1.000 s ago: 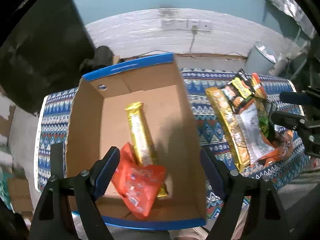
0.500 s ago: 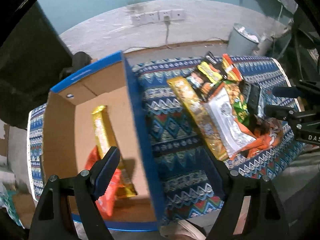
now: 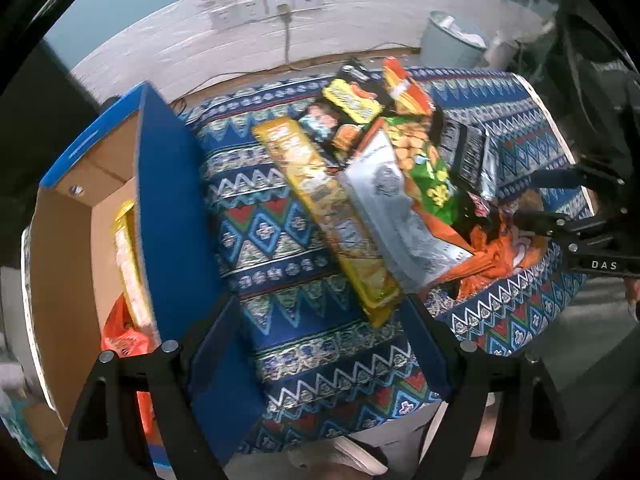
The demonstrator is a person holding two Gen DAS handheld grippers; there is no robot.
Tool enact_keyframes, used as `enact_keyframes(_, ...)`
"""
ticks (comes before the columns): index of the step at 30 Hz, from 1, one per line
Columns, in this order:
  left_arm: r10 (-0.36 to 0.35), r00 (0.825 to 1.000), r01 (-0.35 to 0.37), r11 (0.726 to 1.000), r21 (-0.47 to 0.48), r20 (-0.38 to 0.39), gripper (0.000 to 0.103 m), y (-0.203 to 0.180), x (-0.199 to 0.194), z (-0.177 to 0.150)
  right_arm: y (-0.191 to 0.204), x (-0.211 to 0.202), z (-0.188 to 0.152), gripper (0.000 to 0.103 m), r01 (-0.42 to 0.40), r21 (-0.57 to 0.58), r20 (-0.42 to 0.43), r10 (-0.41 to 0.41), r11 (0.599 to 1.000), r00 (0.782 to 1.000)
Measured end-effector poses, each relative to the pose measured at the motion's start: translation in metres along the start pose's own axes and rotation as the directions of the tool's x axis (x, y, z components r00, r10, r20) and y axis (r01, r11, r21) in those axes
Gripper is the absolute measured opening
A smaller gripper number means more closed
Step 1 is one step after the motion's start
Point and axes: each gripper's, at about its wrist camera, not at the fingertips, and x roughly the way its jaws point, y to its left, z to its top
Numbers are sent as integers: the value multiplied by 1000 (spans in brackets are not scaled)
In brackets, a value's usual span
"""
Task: Organize snacks
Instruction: 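Move both tools back over the snack pile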
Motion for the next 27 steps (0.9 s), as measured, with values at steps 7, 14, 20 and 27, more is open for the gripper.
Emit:
enact_keyframes(7,-15,999,16,999,31,-32,83,-16,17,1,-11,18,-11,64,-58,4,-48,59,998,997)
enact_keyframes(14,-46,997,47,999,18,-66,83,-22,27,1,-16,28,-26,76,-41,0,-133,40,999,990)
enact_keyframes(20,-46,996,49,998,37,-75,83,-29,30,-1,-11,28,-37,76,-36,-23,-144,33,999,989)
enact_keyframes(27,-45,996,48,998,40,-74,83,-27,31,-2,20,13,-40,80,39,-206,-67,-54,978,996)
